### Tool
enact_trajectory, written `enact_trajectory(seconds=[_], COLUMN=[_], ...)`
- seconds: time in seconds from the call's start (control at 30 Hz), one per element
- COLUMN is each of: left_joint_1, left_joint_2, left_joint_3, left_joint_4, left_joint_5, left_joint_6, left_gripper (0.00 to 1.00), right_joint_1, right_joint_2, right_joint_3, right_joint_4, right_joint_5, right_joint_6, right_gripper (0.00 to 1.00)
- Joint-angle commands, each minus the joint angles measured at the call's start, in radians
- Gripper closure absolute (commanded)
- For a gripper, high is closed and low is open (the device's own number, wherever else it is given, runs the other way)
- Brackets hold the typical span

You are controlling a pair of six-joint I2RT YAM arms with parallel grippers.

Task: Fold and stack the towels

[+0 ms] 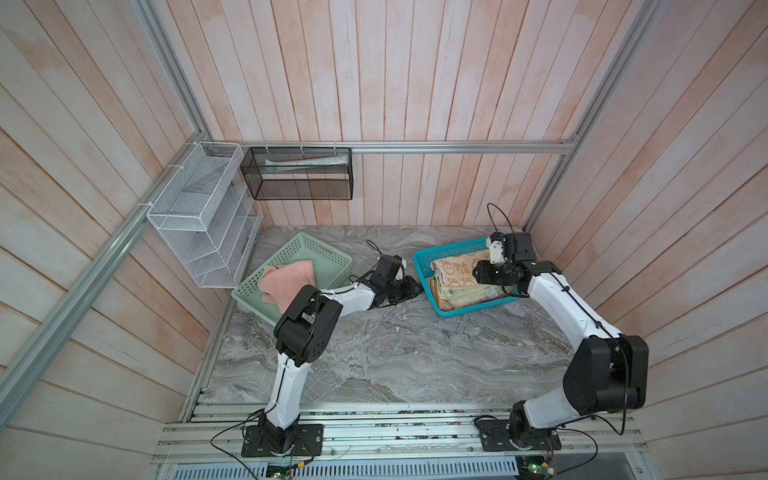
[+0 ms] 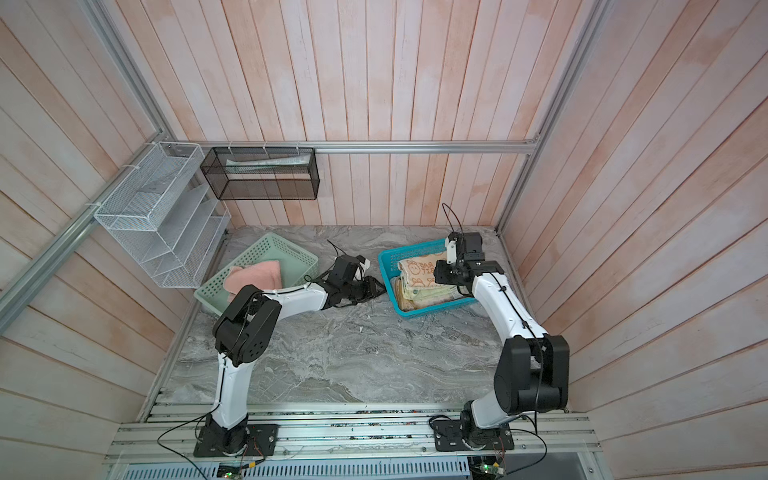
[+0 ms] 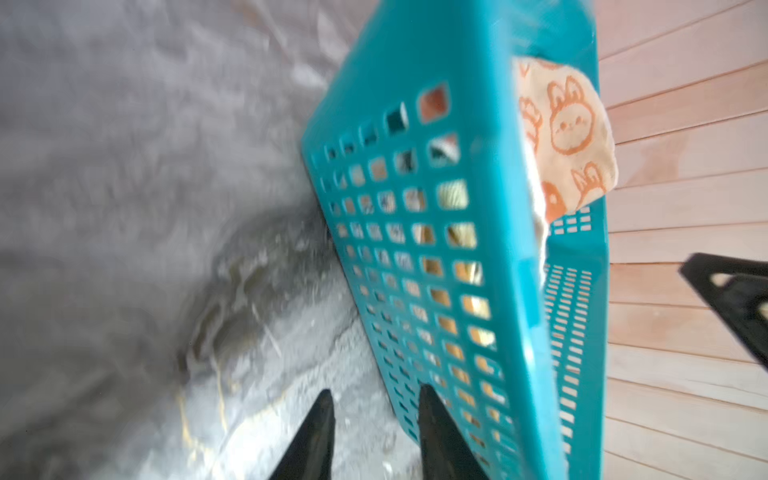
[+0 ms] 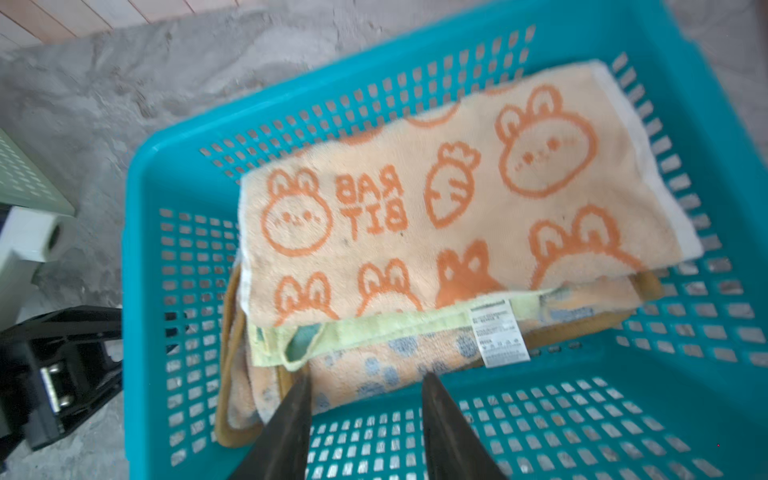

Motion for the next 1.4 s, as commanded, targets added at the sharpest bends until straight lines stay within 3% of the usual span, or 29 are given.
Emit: enact_trajectory(seconds=[0.0, 0.13, 0.33, 0.5, 0.6, 0.8, 0.87, 1.0, 1.03, 1.27, 1.37], left_joint_1=[0.074, 0.173, 0.380, 0.498, 0.531, 0.539, 0.539, 0.539, 0.539, 0.520, 0.428], left_joint_2=[-0.073, -0.273, -0.465, -0.398, -0.304, -0.170, -0.147, -0.199, -0.227, -0.516, -0.637], left_joint_3=[0.060, -0.011, -0.145, -0.184, -0.176, -0.182, -0.171, -0.189, -0.195, -0.128, -0.061], left_joint_4=[-0.124, -0.249, -0.399, -0.494, -0.533, -0.521, -0.533, -0.518, -0.512, -0.578, -0.642], left_joint_5=[-0.110, -0.274, -0.468, -0.585, -0.601, -0.638, -0.653, -0.686, -0.681, -0.606, -0.688], left_joint_6=[0.130, 0.267, 0.387, 0.458, 0.469, 0.471, 0.466, 0.470, 0.476, 0.532, 0.561], left_gripper=[0.60, 0.54, 0.46, 0.40, 0.38, 0.38, 0.45, 0.90, 0.97, 1.00, 1.00], right_joint_1=[0.037, 0.202, 0.453, 0.574, 0.628, 0.612, 0.577, 0.492, 0.474, 0.390, 0.387], right_joint_2=[-0.029, -0.066, -0.013, 0.093, 0.150, 0.215, 0.226, 0.254, 0.263, 0.369, 0.367], right_joint_3=[0.026, -0.025, -0.079, -0.109, -0.122, -0.219, -0.219, -0.205, -0.192, -0.002, 0.090], right_joint_4=[0.052, 0.140, 0.237, 0.281, 0.268, 0.229, 0.224, 0.268, 0.276, 0.274, 0.229], right_joint_5=[0.014, 0.076, 0.032, -0.018, -0.035, 0.092, 0.117, 0.147, 0.149, 0.222, 0.190], right_joint_6=[0.036, 0.066, 0.139, 0.176, 0.181, 0.169, 0.145, 0.063, 0.038, -0.138, -0.137], right_gripper=[0.57, 0.58, 0.59, 0.59, 0.59, 0.61, 0.62, 0.65, 0.65, 0.68, 0.68])
